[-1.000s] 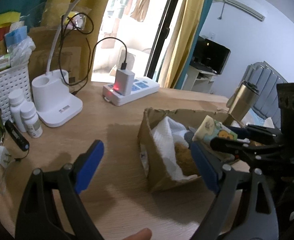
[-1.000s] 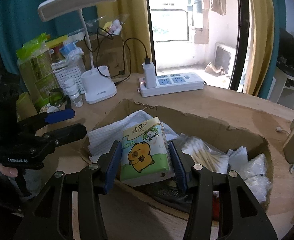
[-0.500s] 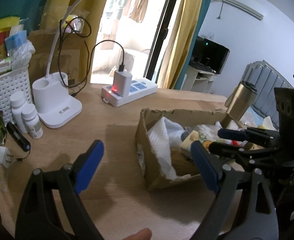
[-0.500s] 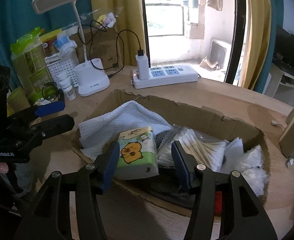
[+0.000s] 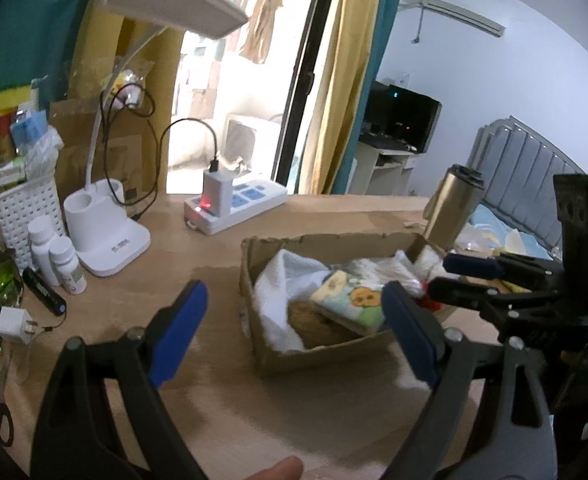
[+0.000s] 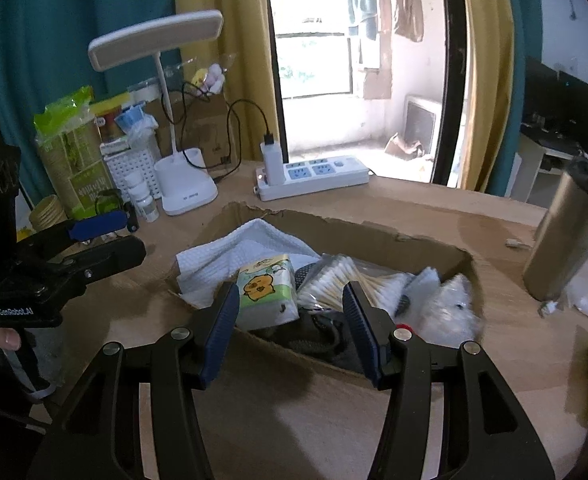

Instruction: Organize soft objects

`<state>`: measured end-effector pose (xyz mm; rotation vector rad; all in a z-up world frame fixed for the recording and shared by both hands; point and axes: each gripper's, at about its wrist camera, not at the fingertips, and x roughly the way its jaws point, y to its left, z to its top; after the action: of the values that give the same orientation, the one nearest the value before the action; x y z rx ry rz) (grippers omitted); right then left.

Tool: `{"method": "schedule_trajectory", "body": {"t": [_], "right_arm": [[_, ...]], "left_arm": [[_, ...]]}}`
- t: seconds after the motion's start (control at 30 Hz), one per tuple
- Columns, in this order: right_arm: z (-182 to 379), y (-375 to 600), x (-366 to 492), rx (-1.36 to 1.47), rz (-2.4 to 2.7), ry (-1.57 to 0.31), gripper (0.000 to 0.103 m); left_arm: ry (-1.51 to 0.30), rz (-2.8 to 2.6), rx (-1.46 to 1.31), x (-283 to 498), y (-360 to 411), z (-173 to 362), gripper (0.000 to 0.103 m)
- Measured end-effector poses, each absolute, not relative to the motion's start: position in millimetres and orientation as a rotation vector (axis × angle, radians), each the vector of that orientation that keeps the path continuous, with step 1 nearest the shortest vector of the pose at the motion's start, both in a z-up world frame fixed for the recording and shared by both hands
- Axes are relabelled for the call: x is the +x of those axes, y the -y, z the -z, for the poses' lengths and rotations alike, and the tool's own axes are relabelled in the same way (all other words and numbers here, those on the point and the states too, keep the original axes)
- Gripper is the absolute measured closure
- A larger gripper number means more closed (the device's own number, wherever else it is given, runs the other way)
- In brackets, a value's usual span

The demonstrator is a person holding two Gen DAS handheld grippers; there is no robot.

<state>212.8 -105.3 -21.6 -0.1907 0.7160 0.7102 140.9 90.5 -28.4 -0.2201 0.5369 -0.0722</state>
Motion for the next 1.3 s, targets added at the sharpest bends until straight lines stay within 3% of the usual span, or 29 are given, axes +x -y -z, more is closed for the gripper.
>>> {"method": "schedule_trajectory", "body": {"t": [0.63,0.73,0.8,0.9,1.3], "right_arm": [[-25,156,149,-0.167,-0.612,-0.585,0.046],[-34,165,135,-0.152,-0.589,-0.559,0.040],[-40,173,125,-0.140,-0.570,-0.541,0.040],[-46,180,114,-0.130,-0.552,-0.525,0.038],[-64,216,60,-0.105,-0.482,-0.433,0.034]], "left_arm": [[-0.437,0.104,-0.152,84,-45,-15,0.013],[-0.417,0.089,-0.132,72,-37,-23,0.013],[-0.404,0.082,-0.126,66,-34,-27,0.012],[-0.383,0.079,-0.129,55,-28,-34,0.003],[-0.301,0.046,-0.092,12,-9,-59,0.001]]}}
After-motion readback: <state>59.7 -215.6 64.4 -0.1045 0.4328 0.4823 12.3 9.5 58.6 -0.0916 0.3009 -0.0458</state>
